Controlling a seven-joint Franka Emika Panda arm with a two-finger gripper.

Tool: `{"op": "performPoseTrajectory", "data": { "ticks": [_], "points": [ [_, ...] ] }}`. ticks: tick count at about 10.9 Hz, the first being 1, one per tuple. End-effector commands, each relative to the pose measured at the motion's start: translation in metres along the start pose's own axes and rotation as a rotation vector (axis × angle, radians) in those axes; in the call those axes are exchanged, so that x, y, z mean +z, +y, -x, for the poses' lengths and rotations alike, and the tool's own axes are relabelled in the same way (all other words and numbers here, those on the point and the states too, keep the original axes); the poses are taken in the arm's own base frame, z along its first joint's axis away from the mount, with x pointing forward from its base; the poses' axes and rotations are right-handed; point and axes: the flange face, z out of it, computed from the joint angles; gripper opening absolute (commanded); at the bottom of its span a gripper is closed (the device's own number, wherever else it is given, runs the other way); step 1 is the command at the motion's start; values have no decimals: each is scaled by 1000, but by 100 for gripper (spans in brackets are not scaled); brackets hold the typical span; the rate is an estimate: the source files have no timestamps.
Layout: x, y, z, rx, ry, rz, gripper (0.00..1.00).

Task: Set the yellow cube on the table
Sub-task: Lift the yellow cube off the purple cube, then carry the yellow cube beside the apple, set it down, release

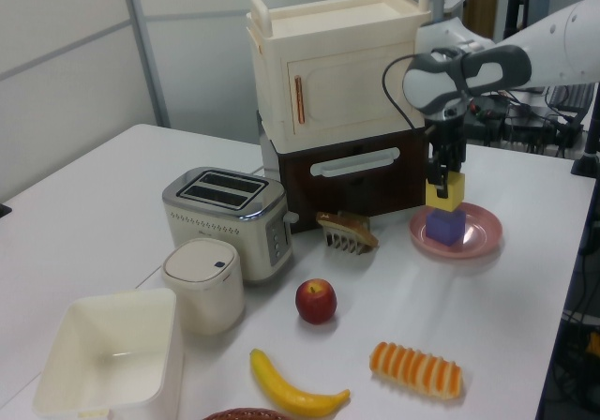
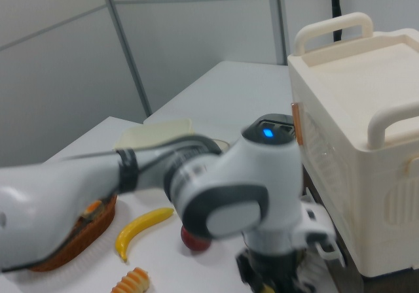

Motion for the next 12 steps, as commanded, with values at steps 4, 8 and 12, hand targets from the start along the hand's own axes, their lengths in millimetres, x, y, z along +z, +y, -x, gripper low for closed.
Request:
{"op": "performPoseTrajectory", "data": {
  "ticks": [4, 8, 12],
  "points": [
    [-52, -229, -52, -95, 5, 31, 100],
    [-92, -304, -43, -72, 68, 41, 100],
    [-175, -341, 14, -16, 166, 31, 100]
  ]
}}
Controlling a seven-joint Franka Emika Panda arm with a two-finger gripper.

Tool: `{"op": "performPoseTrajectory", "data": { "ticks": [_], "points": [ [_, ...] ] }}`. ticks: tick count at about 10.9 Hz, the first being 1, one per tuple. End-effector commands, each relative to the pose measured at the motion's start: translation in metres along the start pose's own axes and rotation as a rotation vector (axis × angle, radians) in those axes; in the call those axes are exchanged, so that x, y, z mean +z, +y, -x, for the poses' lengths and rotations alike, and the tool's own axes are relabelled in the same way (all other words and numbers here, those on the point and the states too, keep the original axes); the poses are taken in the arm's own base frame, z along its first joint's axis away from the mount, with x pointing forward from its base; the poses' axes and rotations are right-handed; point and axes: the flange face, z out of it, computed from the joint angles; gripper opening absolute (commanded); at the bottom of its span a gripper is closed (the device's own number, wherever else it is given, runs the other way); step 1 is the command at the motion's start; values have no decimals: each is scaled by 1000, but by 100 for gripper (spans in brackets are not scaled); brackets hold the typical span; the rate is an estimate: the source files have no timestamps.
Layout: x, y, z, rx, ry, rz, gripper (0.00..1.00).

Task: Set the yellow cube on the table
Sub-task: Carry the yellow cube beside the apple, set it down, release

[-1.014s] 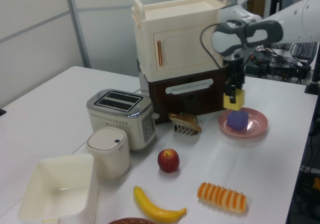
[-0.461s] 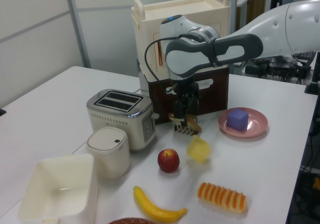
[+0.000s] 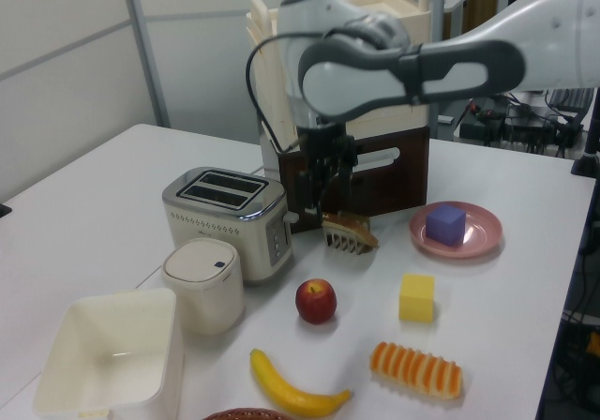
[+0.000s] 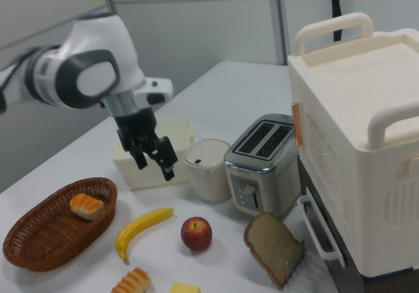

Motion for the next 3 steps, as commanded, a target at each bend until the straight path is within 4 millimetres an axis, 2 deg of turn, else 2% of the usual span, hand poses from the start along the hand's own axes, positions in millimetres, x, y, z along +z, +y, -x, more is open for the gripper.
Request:
{"op": "performPoseTrajectory", "data": {
  "ticks": [1, 3],
  "points": [
    [-49, 13, 32, 30, 56, -10, 100],
    [-49, 26, 36, 33, 20, -7, 100]
  ]
}}
